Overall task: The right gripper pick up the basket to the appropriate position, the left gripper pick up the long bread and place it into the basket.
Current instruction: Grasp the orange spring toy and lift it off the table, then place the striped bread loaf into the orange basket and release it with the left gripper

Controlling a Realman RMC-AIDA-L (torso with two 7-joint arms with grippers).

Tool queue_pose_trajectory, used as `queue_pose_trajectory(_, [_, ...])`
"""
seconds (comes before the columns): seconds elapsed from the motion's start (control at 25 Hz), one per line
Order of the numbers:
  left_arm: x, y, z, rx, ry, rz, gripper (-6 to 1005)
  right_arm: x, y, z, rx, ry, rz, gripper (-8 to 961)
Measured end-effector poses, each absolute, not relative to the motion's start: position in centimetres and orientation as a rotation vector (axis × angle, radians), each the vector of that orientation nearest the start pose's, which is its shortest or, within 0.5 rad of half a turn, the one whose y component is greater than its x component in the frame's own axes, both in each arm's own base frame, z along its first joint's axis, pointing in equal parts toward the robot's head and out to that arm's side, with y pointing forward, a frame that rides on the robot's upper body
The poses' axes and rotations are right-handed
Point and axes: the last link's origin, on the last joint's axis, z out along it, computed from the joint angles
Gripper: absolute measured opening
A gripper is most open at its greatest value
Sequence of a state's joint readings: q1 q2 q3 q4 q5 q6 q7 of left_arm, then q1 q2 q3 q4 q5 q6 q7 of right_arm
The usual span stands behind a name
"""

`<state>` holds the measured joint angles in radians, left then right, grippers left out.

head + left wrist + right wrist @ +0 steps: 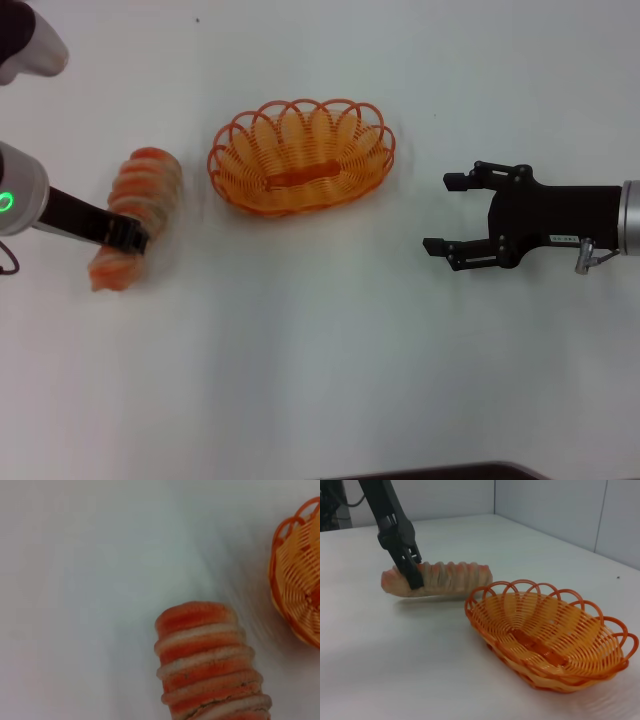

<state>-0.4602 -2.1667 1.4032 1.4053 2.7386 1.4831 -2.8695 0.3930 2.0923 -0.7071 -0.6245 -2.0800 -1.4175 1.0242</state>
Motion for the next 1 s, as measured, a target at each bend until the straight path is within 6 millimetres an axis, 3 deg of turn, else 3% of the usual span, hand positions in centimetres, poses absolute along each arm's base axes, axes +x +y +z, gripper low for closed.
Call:
queue_pose_trajectory(0.16, [-20.3, 33.7, -0.3, -2.286, -1.230, 0.415, 268, 32.3, 29.2, -1.9, -2.699, 0.384, 0.391, 930])
queue_pose_trajectory(0.4, [-17.1, 34.5, 3.2, -2.373, -0.943, 0.389, 259, 32.1, 29.3, -1.9, -2.703, 0.380, 0.396, 931])
queue_pose_trajectory(0.44, [-15.3, 34.6, 3.5, -2.463, -0.749, 0.418, 258, 32.1, 29.3, -1.9, -2.703, 0.380, 0.397, 931])
queue_pose_trajectory(0.56, [-12.7, 34.6, 2.7, -2.554, -0.535, 0.439, 255, 32.0, 29.3, -1.9, -2.707, 0.378, 0.402, 931])
queue_pose_trajectory(0.76, [-9.1, 34.6, -0.8, -2.650, -0.279, 0.460, 251, 32.1, 29.1, -1.9, -2.710, 0.380, 0.407, 931])
queue_pose_trajectory(1.0, [-8.7, 34.7, -5.7, -2.680, -0.153, 0.472, 243, 32.0, 28.9, -2.0, -2.718, 0.382, 0.418, 930])
